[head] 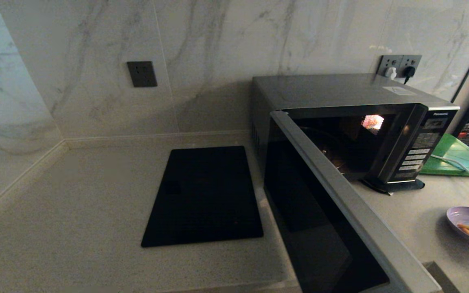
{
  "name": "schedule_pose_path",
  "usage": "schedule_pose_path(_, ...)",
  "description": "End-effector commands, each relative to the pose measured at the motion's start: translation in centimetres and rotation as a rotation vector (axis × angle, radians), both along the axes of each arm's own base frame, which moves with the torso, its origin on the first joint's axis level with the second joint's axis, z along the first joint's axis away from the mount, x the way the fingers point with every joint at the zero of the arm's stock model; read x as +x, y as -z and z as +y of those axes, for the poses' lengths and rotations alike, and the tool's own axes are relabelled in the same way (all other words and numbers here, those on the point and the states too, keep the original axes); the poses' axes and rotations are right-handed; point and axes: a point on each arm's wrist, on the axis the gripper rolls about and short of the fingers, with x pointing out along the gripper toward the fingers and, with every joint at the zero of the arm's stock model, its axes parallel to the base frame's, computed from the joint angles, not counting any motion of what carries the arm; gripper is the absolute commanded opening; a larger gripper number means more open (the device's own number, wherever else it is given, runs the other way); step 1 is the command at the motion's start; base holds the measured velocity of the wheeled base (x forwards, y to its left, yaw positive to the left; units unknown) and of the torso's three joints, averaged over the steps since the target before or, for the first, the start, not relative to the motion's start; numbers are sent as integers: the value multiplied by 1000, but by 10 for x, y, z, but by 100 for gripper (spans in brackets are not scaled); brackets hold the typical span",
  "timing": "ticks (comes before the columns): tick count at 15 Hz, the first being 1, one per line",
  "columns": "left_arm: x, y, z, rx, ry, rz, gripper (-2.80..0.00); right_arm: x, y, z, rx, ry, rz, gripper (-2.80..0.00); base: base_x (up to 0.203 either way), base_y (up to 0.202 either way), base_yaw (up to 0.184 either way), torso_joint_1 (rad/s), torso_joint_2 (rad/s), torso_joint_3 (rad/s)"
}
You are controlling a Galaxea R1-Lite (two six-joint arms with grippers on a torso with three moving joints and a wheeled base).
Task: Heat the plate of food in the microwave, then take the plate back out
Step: Put the plate in the microwave oven
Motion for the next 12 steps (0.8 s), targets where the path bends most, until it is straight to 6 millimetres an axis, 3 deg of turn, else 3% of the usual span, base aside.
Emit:
schedule_pose_path(1,0,0,0,-1,-1,1,-280,-6,-10,3,-14,11,-15,-280,0,0,0,0,0,0)
schedule_pose_path(12,0,0,0,-1,-1,1,-280,-15,-25,5,5,4,-108,-280,0,0,0,0,0,0)
